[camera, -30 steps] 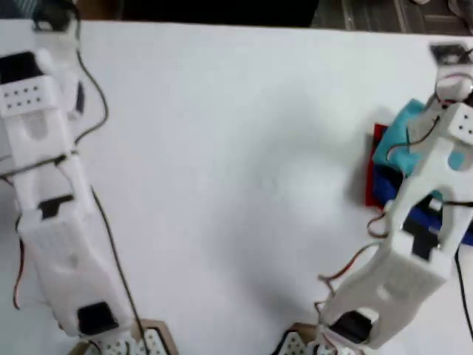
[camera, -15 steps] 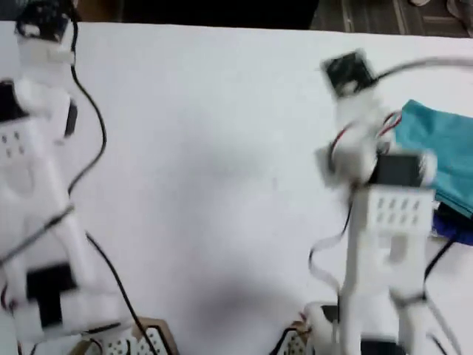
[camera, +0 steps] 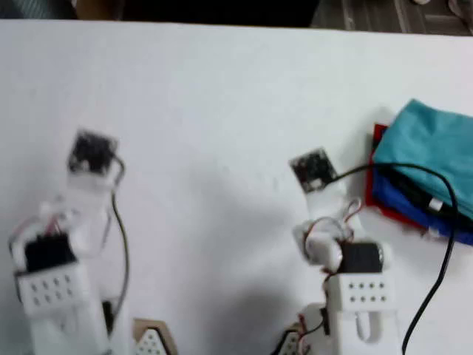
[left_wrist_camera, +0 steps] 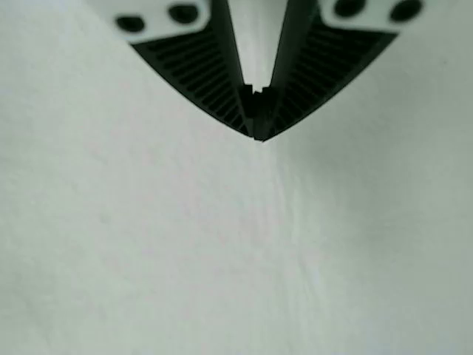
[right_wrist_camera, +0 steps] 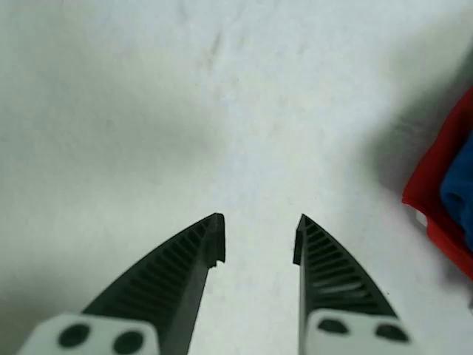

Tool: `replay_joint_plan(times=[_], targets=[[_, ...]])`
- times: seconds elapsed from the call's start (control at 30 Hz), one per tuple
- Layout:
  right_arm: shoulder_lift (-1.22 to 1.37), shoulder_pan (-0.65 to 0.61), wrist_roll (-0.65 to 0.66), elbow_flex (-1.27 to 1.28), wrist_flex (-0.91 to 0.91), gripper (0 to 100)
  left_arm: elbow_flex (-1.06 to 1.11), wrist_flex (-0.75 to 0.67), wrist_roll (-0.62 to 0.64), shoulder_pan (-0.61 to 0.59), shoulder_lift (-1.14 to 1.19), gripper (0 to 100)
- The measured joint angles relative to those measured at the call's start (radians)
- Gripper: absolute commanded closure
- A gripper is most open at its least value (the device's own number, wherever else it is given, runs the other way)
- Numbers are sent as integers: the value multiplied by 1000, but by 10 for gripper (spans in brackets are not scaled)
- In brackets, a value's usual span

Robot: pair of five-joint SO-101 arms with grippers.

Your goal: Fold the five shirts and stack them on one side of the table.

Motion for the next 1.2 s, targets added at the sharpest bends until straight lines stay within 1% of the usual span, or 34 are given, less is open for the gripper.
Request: replay_joint_plan(times=[0.1,0.2,0.27,0.33,0.4,0.47,0.53,0.67,0.83,0.9,1.03,1.2], targets=[[-74,0,0,75,0,837,192,0,0,-5,-203,972],[-163,-2,-9,161,-3,837,354,0,0,-49,-411,972],[-233,-6,-52,226,-3,836,442,6,0,-68,-549,972],[-316,-6,-127,298,-3,836,493,29,28,-68,-620,972],[-405,-6,-189,379,-3,836,514,35,94,-63,-638,972],[-502,-6,-215,460,-3,836,532,35,178,-12,-649,972],[-595,-6,-229,511,2,836,560,29,236,55,-652,972],[-643,-34,-232,516,29,838,628,-40,282,229,-655,972],[-643,-83,-232,517,31,839,629,-55,348,368,-655,972],[-643,-91,-232,517,31,839,629,-55,382,388,-655,972],[-643,-89,-232,517,34,839,629,-28,397,387,-655,972],[-643,-91,-232,519,34,839,629,3,397,316,-655,972]])
